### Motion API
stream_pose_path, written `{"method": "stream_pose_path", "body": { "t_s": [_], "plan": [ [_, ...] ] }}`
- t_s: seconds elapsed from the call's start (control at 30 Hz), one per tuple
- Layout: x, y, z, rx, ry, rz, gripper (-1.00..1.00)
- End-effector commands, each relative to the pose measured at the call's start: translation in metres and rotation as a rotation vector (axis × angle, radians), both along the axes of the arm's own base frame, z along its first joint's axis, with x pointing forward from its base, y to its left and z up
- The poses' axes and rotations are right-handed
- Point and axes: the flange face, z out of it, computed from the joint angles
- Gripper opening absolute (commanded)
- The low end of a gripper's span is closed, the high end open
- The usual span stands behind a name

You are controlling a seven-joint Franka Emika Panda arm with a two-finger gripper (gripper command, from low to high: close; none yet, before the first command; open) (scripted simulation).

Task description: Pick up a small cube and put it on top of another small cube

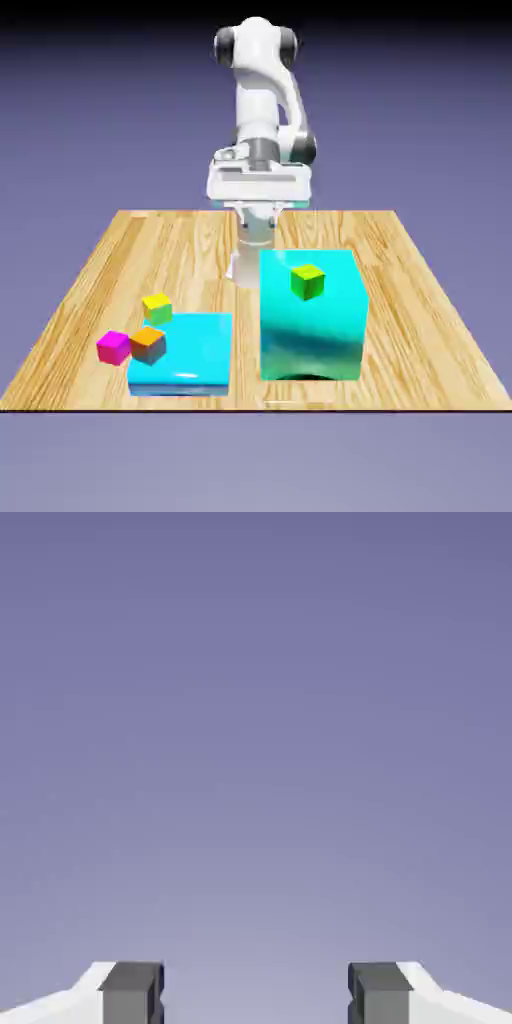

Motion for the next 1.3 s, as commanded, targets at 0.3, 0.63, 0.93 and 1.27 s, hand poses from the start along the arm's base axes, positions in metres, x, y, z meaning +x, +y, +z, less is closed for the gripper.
{"method": "stream_pose_path", "body": {
  "t_s": [0.3, 0.63, 0.93, 1.27],
  "plan": [
    [0.040, -0.153, -0.092, 0.425, 0.366, -0.633, 0.00],
    [0.006, -0.299, -0.198, 0.823, 0.627, -1.280, 0.00],
    [-0.040, -0.373, -0.277, 1.056, 0.730, -1.665, 0.00],
    [-0.022, -0.362, -0.243, 1.034, 0.764, -1.600, -1.00]
  ]
}}
